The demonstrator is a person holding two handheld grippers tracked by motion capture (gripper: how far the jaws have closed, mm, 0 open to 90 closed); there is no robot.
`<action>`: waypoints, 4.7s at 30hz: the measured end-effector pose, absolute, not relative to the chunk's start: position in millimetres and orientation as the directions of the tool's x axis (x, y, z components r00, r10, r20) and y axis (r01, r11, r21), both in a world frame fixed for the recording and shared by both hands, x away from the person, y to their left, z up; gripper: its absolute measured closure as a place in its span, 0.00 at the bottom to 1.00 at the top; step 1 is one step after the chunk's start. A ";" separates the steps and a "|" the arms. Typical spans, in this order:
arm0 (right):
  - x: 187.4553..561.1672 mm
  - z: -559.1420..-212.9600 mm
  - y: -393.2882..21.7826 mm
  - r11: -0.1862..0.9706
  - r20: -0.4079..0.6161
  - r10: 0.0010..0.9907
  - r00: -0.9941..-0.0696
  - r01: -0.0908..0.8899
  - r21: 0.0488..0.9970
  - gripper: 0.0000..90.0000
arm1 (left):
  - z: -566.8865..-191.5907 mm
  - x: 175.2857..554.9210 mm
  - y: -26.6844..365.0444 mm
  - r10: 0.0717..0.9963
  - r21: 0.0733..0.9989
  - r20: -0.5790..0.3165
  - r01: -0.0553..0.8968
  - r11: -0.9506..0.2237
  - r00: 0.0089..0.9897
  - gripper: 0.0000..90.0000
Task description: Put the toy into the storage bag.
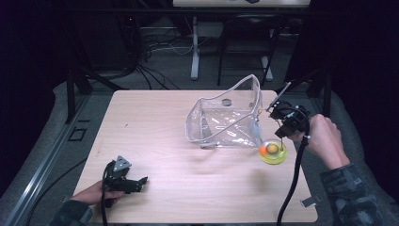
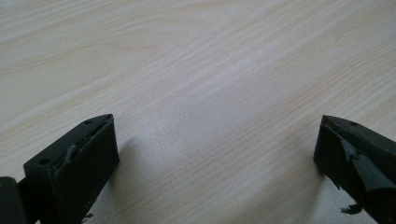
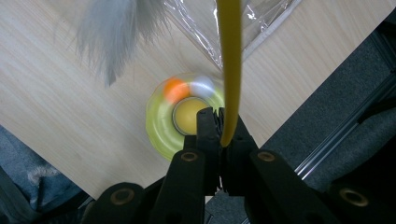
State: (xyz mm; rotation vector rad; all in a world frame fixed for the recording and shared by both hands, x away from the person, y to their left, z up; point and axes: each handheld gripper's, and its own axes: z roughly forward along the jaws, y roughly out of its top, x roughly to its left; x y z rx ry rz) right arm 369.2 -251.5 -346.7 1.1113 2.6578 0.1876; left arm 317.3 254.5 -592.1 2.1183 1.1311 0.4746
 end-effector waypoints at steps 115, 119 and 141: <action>458.9 -225.9 -259.1 0.629 -0.295 0.774 -0.560 0.733 0.259 0.97 | -591.3 317.2 255.0 0.828 0.705 -0.004 0.589 -0.396 0.561 0.00; 460.6 -223.2 -254.3 0.633 -0.303 0.771 -0.561 0.728 0.263 0.97 | -591.3 317.3 255.0 0.828 0.705 -0.003 0.588 -0.396 0.561 0.00; 467.1 -204.5 -210.4 0.681 -0.327 0.731 -0.599 0.675 0.285 0.97 | -591.3 317.3 255.0 0.828 0.705 -0.003 0.588 -0.396 0.561 0.00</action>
